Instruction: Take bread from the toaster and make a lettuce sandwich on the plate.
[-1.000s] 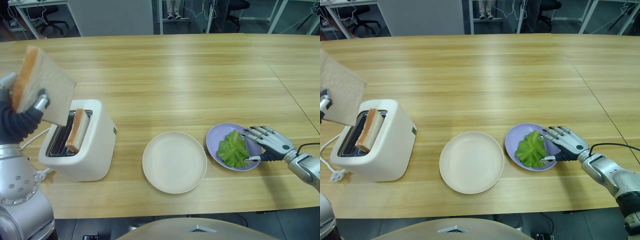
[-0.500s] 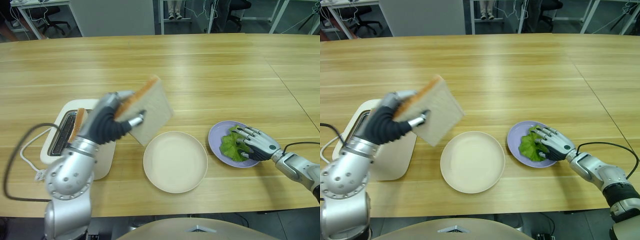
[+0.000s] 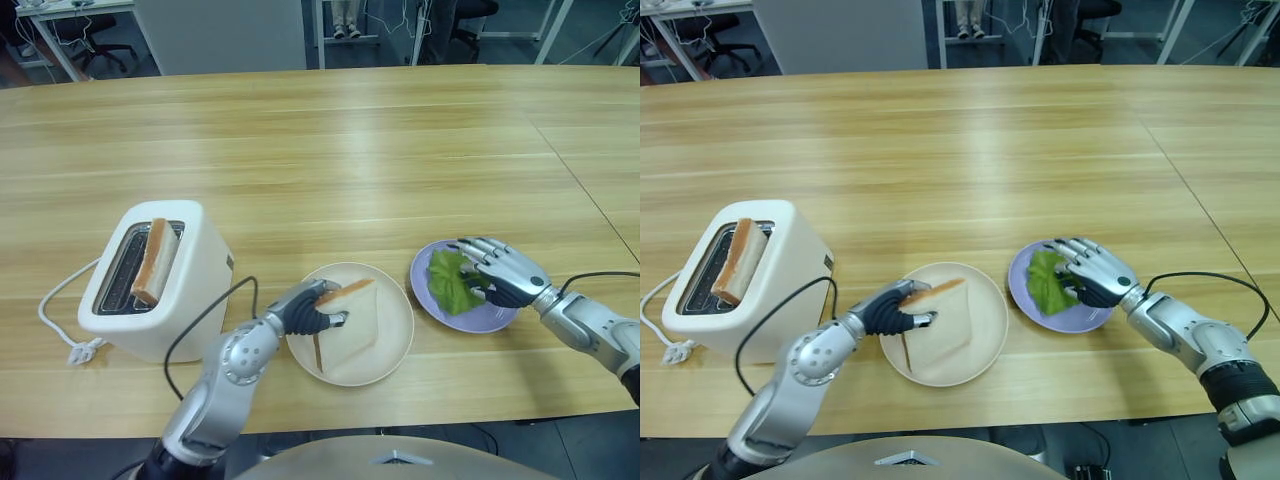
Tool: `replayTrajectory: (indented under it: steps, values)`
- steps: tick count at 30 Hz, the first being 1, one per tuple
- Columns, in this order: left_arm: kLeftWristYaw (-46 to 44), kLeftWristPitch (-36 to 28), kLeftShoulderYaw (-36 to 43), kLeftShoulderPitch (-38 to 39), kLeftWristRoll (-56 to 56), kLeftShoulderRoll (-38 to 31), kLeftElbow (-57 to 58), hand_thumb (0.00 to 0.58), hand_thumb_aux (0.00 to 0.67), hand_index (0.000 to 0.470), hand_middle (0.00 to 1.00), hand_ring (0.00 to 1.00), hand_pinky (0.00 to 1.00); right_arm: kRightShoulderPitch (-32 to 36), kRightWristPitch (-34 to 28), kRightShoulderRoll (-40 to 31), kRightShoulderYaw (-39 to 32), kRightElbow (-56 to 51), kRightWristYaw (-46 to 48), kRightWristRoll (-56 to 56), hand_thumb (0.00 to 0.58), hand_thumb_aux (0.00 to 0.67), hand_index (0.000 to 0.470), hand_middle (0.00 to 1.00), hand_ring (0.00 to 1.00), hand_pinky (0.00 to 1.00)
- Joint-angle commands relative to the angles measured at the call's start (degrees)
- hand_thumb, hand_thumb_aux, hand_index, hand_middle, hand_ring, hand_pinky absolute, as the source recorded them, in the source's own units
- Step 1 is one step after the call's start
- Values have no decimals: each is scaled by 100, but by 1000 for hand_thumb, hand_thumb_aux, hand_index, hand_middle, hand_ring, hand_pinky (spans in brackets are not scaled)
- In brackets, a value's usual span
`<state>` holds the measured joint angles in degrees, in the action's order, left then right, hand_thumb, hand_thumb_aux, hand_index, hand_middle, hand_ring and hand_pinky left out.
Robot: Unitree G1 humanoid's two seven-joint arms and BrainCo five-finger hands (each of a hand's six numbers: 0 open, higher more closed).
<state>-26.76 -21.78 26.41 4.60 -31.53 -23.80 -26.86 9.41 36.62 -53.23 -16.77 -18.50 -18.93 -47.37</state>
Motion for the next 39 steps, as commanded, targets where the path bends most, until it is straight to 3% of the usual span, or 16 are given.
replayTrajectory:
  steps: [1, 2, 3, 4, 5, 6, 13, 20, 26, 29, 34, 39]
  values:
    - [41, 364, 508, -183, -413, -117, 966, 577, 623, 428, 1000, 1000, 1000, -189, -86, -5, 422, 929, 458, 518, 580, 670, 460, 0, 0, 0]
    - [125, 466, 595, -267, -554, -137, 1153, 175, 110, 76, 984, 984, 984, -242, -126, 20, 509, 1137, 559, 602, 580, 670, 460, 0, 0, 0]
    - [239, 576, 671, -374, -717, -150, 1347, 0, 0, 0, 847, 847, 847, -290, -165, 56, 583, 1356, 691, 700, 580, 670, 460, 0, 0, 0]
    - [358, 676, 725, -460, -876, -166, 1483, 0, 0, 0, 424, 424, 424, -326, -192, 90, 634, 1535, 819, 784, 580, 670, 460, 0, 0, 0]
    - [472, 752, 781, -554, -1073, -194, 1595, 0, 0, 0, 424, 424, 424, -357, -221, 129, 681, 1718, 927, 860, 580, 670, 460, 0, 0, 0]
    - [629, 833, 822, -646, -1300, -230, 1690, 0, 0, 0, 0, 0, 0, -391, -254, 178, 732, 1888, 1064, 941, 580, 670, 460, 0, 0, 0]
    - [1433, 1272, 820, -969, -2540, -518, 1480, 0, 0, 0, 0, 0, 0, -508, -502, 726, 719, 2782, 1916, 1480, 580, 670, 460, 0, 0, 0]
    - [1478, 1328, 13, -711, -3195, -820, -118, 0, 0, 0, 0, 0, 0, -618, -633, 1406, 354, 3101, 2556, 1482, 580, 670, 460, 0, 0, 0]
    - [748, 1091, -1497, 182, -3144, -944, -1957, 0, 0, 0, 0, 0, 0, -722, -610, 1857, -45, 2914, 2826, 1299, 580, 670, 460, 0, 0, 0]
    - [415, 941, -2747, 781, -3308, -1058, -2596, 0, 0, 0, 0, 0, 0, -633, -609, 2137, -322, 2563, 2826, 1138, 580, 670, 460, 0, 0, 0]
    - [150, 729, -4865, 1333, -2945, -1124, -2738, 0, 0, 0, 0, 0, 0, -573, -522, 2315, -764, 2045, 2747, 508, 580, 670, 460, 0, 0, 0]
    - [78, 754, -5773, 1653, -2914, -994, -2500, 0, 0, 0, 0, 0, 0, -612, -507, 2302, -1097, 1699, 2710, 58, 580, 670, 460, 0, 0, 0]
